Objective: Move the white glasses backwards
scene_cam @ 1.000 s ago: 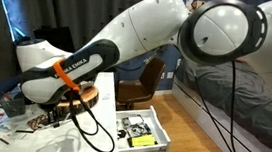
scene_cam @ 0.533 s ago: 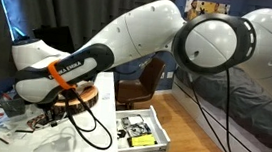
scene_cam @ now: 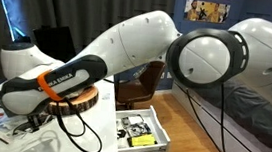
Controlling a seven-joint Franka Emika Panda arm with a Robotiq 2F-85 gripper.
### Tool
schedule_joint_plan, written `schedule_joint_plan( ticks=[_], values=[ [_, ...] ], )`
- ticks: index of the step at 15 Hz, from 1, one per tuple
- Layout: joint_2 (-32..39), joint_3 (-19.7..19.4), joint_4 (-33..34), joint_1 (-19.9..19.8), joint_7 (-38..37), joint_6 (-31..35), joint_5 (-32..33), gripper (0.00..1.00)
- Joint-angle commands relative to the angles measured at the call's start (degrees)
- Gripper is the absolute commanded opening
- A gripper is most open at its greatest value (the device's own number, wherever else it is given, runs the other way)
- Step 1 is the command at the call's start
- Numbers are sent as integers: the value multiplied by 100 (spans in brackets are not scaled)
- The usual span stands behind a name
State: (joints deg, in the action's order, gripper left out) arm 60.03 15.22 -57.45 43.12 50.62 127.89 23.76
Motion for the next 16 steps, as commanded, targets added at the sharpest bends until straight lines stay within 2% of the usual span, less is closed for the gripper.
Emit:
schedule_joint_plan(
  ticks=[1,6,10,11,14,16],
  values=[
    [783,17,1167,295,975,-26,202,2],
    [1562,-247,2199,511,2130,260,491,2],
    [2132,-292,2789,463,2649,1289,490,2],
    [2107,-534,2653,508,2816,1707,123,2],
    [2395,-620,2817,479,3231,2486,-12,2],
    [2522,-508,2815,428,3578,2835,-165,2]
  ],
)
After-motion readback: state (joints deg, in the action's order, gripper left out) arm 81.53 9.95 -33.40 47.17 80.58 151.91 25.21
